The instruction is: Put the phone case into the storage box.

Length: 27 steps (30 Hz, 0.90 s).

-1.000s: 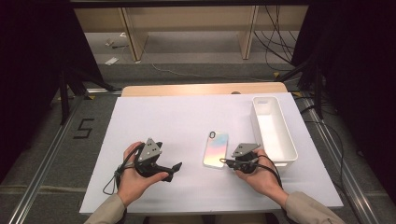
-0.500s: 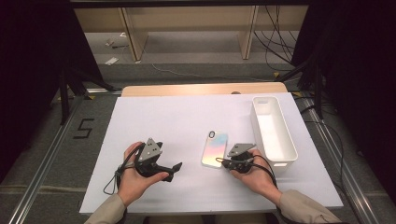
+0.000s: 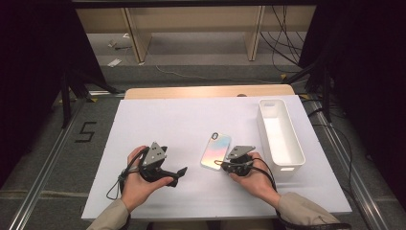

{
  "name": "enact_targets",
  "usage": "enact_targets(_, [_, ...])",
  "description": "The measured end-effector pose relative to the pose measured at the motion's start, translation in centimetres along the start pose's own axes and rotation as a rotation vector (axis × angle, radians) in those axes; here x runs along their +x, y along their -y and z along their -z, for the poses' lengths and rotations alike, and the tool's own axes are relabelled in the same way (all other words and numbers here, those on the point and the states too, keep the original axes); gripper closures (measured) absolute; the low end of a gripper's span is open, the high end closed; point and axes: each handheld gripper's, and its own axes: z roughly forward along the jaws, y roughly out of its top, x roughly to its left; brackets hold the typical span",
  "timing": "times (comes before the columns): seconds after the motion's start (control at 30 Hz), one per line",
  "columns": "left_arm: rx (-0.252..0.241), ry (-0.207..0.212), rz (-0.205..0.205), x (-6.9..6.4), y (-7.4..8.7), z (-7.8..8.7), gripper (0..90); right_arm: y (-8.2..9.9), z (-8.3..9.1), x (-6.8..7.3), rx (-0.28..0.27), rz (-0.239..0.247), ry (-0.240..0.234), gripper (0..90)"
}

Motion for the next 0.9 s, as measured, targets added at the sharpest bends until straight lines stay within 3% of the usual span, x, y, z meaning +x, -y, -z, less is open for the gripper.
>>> enact_targets(0.6, [0.001,0.005,0.001,0.0,0.0,-0.1,0.0,-1.5,-2.0,1.1,-0.042,-0.014,-0.033,90.0])
enact_targets(0.9, [0.007,0.007,0.001,0.0,0.1,-0.1,0.0,-1.6,-2.0,1.1,-0.077,-0.015,-0.055,90.0])
